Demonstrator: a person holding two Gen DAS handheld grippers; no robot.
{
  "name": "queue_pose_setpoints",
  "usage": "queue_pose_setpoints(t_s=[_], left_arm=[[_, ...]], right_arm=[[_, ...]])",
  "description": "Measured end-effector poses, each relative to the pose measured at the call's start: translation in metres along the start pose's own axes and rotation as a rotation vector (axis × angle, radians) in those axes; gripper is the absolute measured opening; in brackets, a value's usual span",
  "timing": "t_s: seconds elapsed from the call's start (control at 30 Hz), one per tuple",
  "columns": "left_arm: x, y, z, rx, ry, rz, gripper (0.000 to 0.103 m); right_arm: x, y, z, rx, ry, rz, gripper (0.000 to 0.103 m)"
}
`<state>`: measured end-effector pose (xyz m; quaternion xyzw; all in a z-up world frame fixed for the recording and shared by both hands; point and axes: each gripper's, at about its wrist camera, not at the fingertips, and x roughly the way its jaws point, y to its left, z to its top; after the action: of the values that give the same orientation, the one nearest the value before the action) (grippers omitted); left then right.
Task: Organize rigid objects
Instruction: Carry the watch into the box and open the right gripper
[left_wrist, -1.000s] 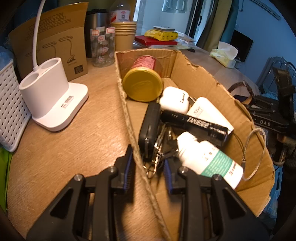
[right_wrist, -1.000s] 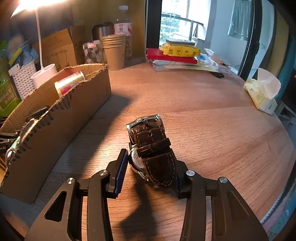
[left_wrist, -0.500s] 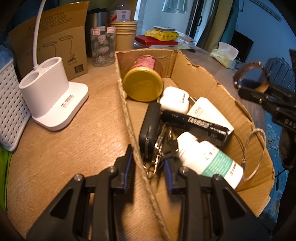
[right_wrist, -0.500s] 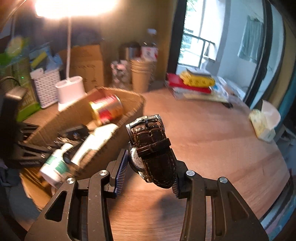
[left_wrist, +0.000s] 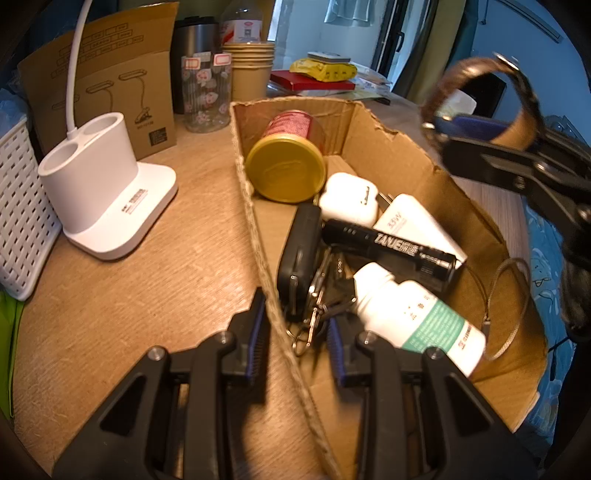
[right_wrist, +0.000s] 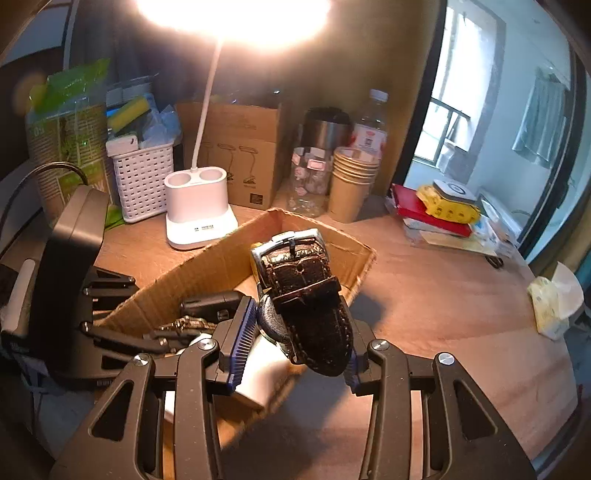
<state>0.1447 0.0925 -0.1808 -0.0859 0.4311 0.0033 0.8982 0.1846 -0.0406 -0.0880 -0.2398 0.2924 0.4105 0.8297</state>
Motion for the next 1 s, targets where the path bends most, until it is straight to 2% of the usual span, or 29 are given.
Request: queue_pose_setpoints(t_s=[0.23,0.6,0.7,0.8,1.0], left_arm=[[0.000,0.000,0.000,0.000,0.000,0.000,0.030],[0.000,0.000,0.000,0.000,0.000,0.000,0.030],[0.000,0.000,0.000,0.000,0.000,0.000,0.030],[0.000,0.001,0.000,-0.001,0.000,0.000,0.030],[0.000,0.000,0.000,0.000,0.000,0.000,0.030]], right_arm=[[0.030,-0.003,0.012,-0.012,0.035,-0.002,0.044],[0.064,0.001,0.012,-0.042,0.107,-0.043,0.044],[0.065,-0.001,0.012,-0.032,0.105,-0.052,0.045],[0.062,-0.004,0.014,-0.016,0.094,-0.059,0.054],[0.057,-0.002,0.014,-0.020,0.091,-0.058,0.054]])
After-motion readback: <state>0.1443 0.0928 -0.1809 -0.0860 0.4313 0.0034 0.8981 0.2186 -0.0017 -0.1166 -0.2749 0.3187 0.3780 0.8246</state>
